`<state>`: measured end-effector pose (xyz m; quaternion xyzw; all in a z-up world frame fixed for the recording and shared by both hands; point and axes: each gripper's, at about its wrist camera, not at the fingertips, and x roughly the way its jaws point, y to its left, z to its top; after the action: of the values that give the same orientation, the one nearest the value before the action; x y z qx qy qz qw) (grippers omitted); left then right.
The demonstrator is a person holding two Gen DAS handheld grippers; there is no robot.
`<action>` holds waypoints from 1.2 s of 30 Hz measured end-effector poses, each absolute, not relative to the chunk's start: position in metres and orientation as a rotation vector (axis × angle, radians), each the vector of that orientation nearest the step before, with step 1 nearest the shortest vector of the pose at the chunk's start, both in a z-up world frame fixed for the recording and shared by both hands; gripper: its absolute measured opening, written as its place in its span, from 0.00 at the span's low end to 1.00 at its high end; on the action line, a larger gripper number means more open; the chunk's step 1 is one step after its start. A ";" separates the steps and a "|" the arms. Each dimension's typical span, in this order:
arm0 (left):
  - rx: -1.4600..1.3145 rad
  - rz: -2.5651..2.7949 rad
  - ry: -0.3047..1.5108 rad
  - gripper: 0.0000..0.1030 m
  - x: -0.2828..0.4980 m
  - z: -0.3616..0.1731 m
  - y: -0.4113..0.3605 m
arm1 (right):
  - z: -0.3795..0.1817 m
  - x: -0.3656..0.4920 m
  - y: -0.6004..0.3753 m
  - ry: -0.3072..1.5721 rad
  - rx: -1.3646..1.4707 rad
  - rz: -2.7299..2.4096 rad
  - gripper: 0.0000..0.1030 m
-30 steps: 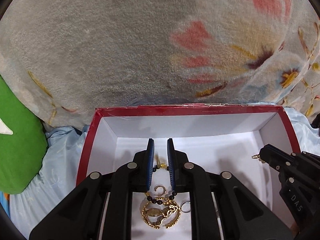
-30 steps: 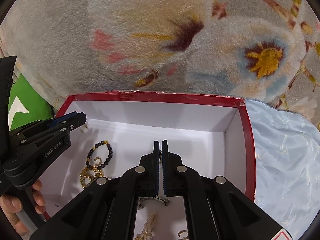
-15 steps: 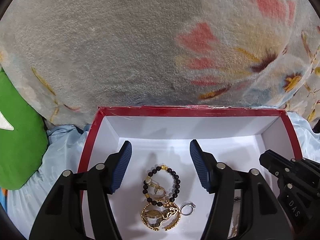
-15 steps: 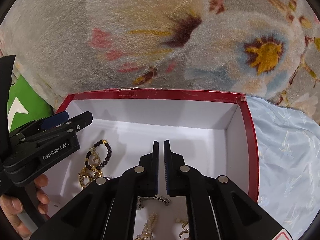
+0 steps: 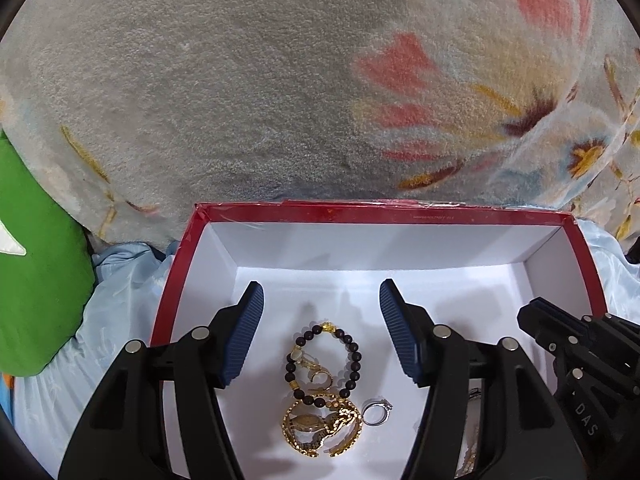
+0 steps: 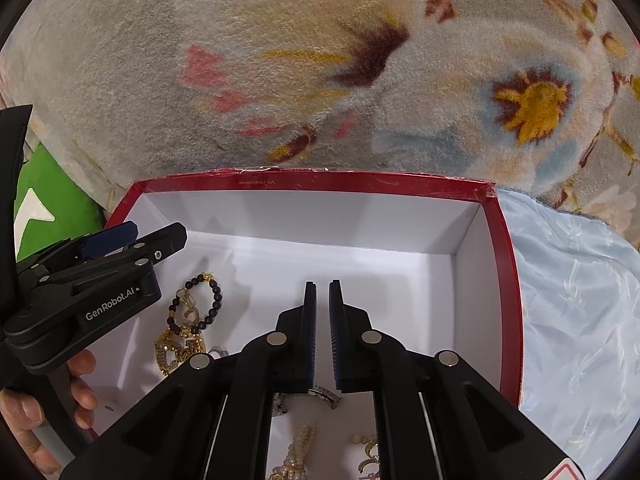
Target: Organize jewelry
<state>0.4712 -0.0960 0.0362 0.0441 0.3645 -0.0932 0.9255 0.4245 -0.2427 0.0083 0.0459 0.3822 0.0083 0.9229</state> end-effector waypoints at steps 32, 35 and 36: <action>0.112 -0.084 0.731 0.90 0.229 0.041 -0.042 | 0.032 0.177 -0.196 0.643 0.098 -0.139 0.84; 0.121 -0.076 0.734 0.91 0.227 0.038 -0.044 | 0.030 0.181 -0.194 0.651 0.094 -0.146 0.84; 0.125 -0.072 0.735 0.91 0.229 0.037 -0.045 | 0.029 0.182 -0.195 0.652 0.091 -0.150 0.84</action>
<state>0.2289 -0.0449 0.0374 0.0613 0.3590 -0.0353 0.9306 0.1824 -0.1945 0.0293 0.0445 0.3199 -0.0734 0.9436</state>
